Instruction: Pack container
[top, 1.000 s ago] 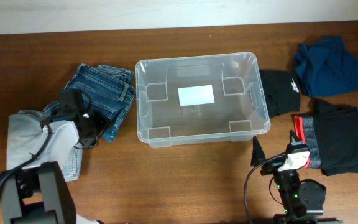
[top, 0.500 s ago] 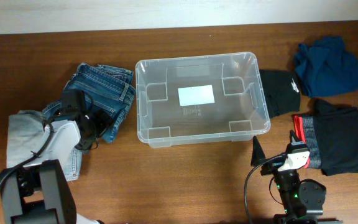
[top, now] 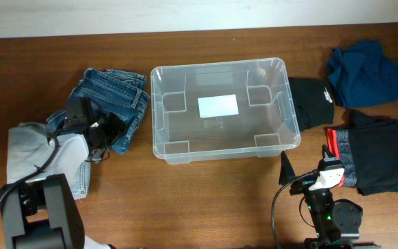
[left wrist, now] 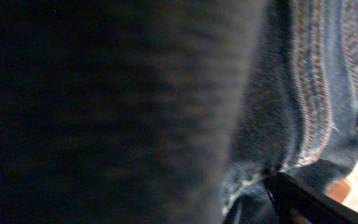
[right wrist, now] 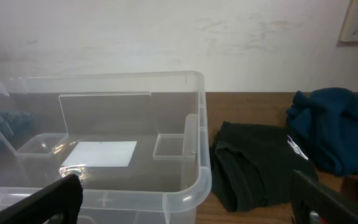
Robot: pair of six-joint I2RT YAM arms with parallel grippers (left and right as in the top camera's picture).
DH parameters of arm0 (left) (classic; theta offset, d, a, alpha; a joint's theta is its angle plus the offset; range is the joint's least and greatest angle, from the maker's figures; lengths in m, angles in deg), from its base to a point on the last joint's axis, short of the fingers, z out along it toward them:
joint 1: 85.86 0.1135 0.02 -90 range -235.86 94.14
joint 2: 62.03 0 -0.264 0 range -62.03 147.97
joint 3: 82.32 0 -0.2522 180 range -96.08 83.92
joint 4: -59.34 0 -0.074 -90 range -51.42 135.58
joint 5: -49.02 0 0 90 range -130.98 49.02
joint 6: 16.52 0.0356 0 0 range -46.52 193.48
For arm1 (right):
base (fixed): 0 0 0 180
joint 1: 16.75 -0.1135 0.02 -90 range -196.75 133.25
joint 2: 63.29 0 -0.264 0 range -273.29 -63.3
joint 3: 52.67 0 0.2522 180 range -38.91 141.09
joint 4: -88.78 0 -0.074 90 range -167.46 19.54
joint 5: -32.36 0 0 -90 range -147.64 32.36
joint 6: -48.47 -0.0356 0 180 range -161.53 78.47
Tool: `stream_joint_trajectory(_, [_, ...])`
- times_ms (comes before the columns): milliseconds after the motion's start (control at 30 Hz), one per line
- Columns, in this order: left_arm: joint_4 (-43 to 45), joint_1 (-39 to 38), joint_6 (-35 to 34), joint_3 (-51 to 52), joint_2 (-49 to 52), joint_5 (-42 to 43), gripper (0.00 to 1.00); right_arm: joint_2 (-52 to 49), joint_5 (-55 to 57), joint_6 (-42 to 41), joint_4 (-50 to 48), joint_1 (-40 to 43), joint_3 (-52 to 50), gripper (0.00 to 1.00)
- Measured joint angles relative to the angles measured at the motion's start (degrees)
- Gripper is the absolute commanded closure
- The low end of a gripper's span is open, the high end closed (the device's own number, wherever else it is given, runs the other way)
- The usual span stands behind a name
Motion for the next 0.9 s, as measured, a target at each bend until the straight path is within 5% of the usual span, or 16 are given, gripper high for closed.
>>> stream_joint_trajectory(833, [6.29,0.02,-3.06,0.15,2.34,-0.15,0.01,0.0,0.0,0.04,0.02,-0.7,0.0,0.01])
stream_joint_trajectory(900, [7.76,0.02,-3.37,0.09,2.91,-0.13,0.16,0.0,0.0,0.0,0.02,-0.76,0.0,0.02])
